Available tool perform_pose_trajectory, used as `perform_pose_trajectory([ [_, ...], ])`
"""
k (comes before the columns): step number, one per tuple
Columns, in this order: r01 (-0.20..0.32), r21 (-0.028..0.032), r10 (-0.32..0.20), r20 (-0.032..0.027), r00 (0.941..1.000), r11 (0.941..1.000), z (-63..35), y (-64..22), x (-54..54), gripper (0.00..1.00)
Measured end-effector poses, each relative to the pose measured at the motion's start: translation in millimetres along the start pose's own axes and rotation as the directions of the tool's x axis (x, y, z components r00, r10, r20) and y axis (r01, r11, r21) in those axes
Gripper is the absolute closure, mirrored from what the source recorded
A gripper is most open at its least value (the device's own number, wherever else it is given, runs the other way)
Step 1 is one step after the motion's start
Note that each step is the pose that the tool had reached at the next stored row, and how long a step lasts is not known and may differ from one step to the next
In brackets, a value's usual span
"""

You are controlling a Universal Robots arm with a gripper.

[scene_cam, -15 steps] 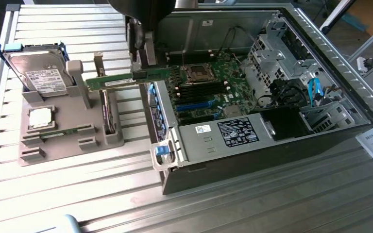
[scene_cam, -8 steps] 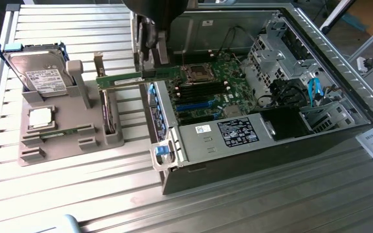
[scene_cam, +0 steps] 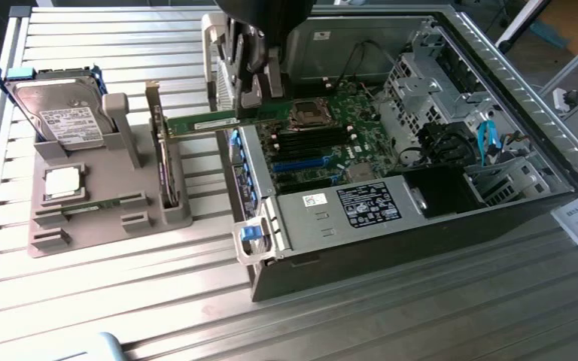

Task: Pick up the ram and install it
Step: 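Pick up the ram and move it above insertion slot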

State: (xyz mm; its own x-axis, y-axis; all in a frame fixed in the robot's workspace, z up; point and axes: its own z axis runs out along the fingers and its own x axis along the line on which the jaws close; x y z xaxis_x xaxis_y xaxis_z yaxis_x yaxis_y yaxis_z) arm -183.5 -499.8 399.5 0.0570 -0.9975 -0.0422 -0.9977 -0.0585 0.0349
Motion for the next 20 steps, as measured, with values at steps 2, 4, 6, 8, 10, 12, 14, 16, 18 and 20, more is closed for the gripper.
perform_pose_trajectory([
  [2,0.0,0.0001,0.0,0.0008,1.0,1.0,-0.2,-4.8,0.3,0.88],
  [4,0.0,0.0001,0.0,0.0012,1.0,1.0,-0.3,-8.1,0.5,0.88],
  [6,0.0,0.0001,0.0,0.0023,1.0,1.0,-0.5,-14.1,0.8,0.88],
  [8,0.0,0.0002,0.0,0.0032,1.0,1.0,-0.7,-20.2,1.2,0.88],
  [10,0.0,0.0002,0.0,0.0041,1.0,1.0,-1.0,-25.9,1.5,0.88],
  [12,0.0,0.0003,0.0,0.0047,1.0,1.0,-1.0,-29.0,1.7,0.88],
  [14,0.0,0.0003,0.0,0.0051,1.0,1.0,-1.2,-32.1,1.8,0.88],
  [16,0.0,0.0003,0.0,0.0057,1.0,1.0,-1.3,-35.1,2.0,0.88],
  [18,0.0,0.0004,0.0,0.0062,1.0,1.0,-1.4,-38.3,2.2,0.88],
  [20,0.0,0.0004,0.0,0.0067,1.0,1.0,-1.6,-41.3,2.4,0.88],
])
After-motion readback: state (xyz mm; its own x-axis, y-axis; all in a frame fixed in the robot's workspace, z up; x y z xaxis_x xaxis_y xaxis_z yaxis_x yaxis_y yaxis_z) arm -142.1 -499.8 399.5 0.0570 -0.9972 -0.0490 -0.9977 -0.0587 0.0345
